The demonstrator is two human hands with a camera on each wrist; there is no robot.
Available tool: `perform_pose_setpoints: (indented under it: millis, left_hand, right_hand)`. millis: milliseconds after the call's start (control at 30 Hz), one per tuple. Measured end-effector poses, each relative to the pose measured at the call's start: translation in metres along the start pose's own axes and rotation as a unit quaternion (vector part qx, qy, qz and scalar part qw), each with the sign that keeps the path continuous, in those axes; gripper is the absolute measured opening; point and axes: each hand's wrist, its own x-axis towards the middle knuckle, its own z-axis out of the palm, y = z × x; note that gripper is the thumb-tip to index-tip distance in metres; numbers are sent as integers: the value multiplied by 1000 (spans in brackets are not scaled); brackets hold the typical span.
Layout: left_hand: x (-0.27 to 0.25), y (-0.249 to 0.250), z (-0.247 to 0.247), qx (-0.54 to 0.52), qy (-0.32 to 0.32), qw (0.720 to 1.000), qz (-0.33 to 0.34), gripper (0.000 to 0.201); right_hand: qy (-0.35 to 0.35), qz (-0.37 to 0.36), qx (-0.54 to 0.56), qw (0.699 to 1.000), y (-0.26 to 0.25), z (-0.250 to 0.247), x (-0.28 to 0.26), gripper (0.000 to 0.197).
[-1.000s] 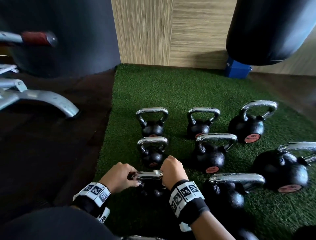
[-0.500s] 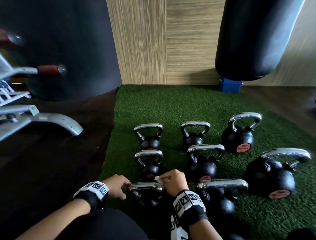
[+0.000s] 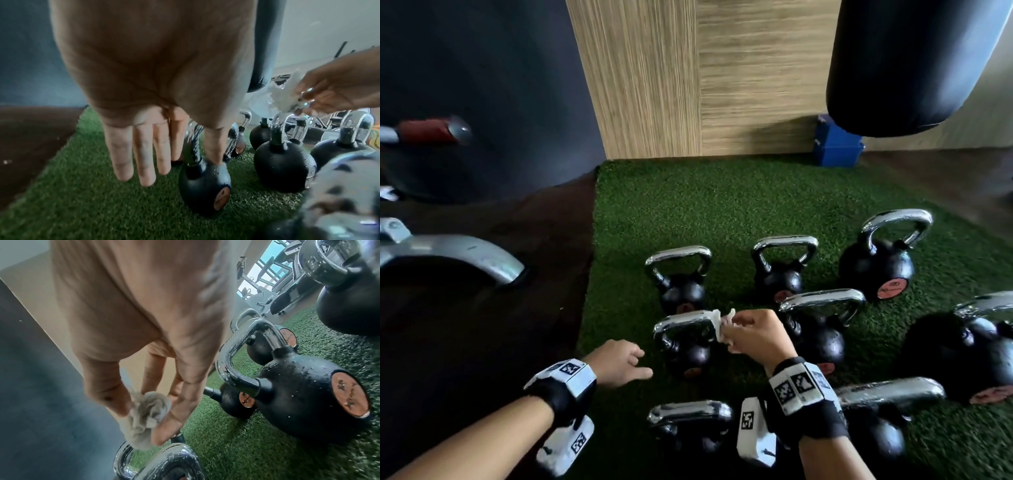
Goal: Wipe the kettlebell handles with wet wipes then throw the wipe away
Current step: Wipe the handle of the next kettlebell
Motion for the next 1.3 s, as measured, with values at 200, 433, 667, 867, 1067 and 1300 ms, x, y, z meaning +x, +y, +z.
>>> perform_pose_setpoints:
  millis: [200, 433, 667, 867, 1067, 1300]
  left_hand:
    - [81, -8, 40, -183, 30, 980, 65, 75]
    - [137, -8, 84, -370, 43, 914, 159, 48]
    - [156, -18, 75, -351, 49, 894, 275, 50]
    - [158, -20, 83, -351, 67, 882, 306, 50]
    - [155, -19, 88, -372, 84, 872, 308, 50]
    - [155, -19, 89, -367, 90, 872, 312, 44]
  right_hand:
    - [-4, -18, 48, 999, -8, 14, 36, 52]
    - [35, -70, -119, 990, -11, 27, 43, 5]
    - [82, -164, -260, 948, -23, 33, 55, 13]
    - [34, -228, -318, 920, -33, 52, 54, 21]
    - [-5, -224, -332, 916, -32, 68, 55, 19]
    - [-58, -210, -363, 906, -27, 73, 63, 18]
